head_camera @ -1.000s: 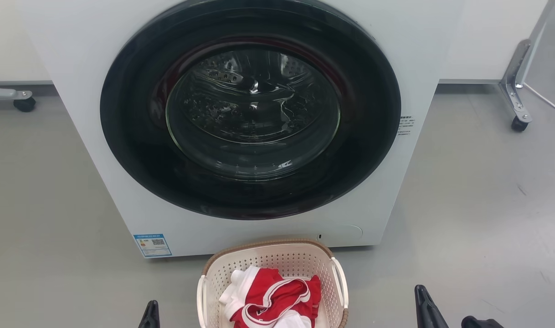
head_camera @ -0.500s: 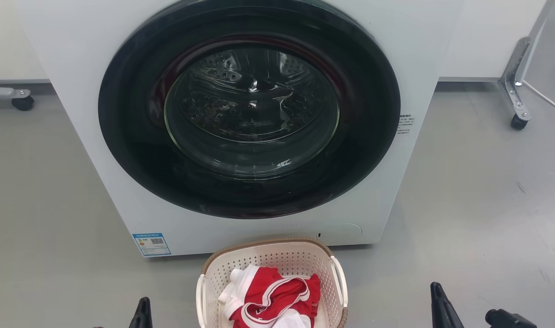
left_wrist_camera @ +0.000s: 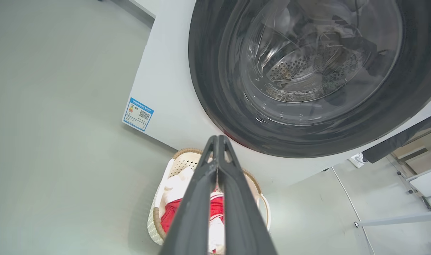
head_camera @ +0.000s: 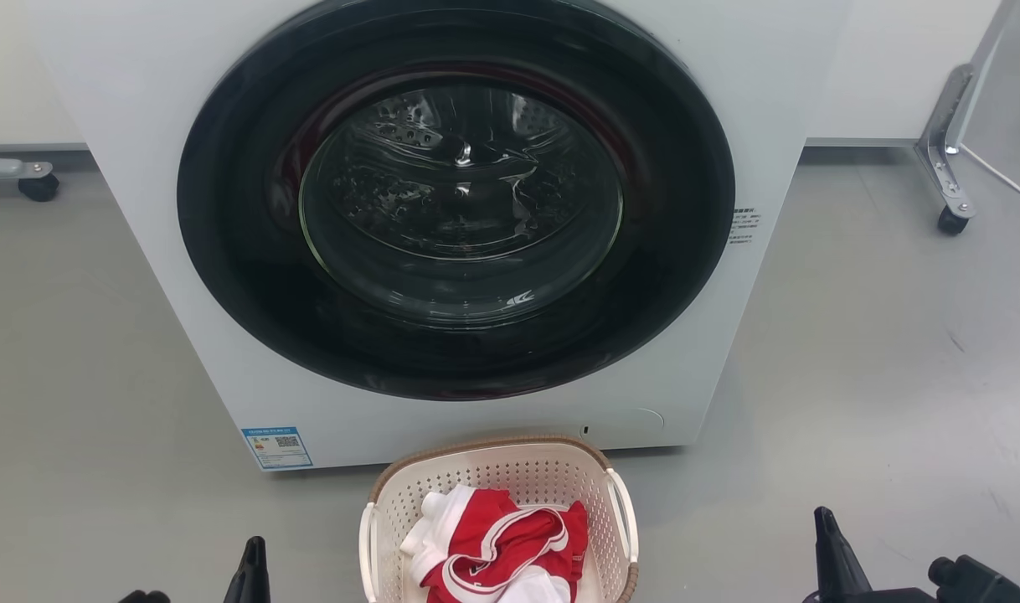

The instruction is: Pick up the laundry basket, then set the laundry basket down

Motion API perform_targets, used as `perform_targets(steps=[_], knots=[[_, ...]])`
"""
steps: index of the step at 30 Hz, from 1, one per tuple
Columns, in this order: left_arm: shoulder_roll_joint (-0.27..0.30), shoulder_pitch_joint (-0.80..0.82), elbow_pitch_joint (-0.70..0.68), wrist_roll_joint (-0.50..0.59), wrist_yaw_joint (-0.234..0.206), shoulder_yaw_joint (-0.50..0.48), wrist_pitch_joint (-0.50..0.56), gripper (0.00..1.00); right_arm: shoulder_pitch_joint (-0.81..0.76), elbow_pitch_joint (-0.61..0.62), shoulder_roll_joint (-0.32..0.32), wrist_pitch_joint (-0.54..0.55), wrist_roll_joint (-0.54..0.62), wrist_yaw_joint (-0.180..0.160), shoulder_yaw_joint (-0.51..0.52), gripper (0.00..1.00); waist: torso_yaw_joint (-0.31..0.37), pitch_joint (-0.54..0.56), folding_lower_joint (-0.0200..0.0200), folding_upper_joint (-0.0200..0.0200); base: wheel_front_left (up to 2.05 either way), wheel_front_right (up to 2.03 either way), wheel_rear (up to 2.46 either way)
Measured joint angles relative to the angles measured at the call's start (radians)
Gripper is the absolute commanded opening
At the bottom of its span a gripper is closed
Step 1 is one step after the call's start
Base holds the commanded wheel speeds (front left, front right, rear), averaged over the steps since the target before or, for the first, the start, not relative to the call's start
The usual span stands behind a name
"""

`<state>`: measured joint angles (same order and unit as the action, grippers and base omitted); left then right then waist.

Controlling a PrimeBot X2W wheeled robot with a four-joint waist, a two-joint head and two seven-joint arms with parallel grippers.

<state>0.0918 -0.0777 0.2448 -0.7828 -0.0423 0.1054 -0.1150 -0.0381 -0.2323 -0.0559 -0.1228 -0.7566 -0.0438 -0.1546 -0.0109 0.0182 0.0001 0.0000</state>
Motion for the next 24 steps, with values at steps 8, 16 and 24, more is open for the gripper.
perform_targets(steps=[8, 16, 24], knots=[[-0.005, 0.018, 0.007, -0.103, 0.025, -0.027, 0.028, 0.0, 0.013, -0.008, 0.002, 0.034, -0.103, 0.019, 0.037, 0.0, 0.001, -0.003, 0.0001, 0.0, 0.0, 0.0, 0.0], [-0.013, 0.038, 0.013, -0.22, 0.044, -0.054, 0.061, 0.0, 0.033, -0.017, 0.004, 0.066, -0.223, 0.044, 0.078, 0.0, 0.003, -0.005, 0.0, 0.0, 0.0, 0.0, 0.0], [-0.02, 0.06, 0.019, -0.322, 0.062, -0.077, 0.091, 0.0, 0.052, -0.027, 0.005, 0.096, -0.332, 0.064, 0.114, 0.0, 0.004, -0.008, 0.0, 0.0, 0.0, 0.0, 0.0]])
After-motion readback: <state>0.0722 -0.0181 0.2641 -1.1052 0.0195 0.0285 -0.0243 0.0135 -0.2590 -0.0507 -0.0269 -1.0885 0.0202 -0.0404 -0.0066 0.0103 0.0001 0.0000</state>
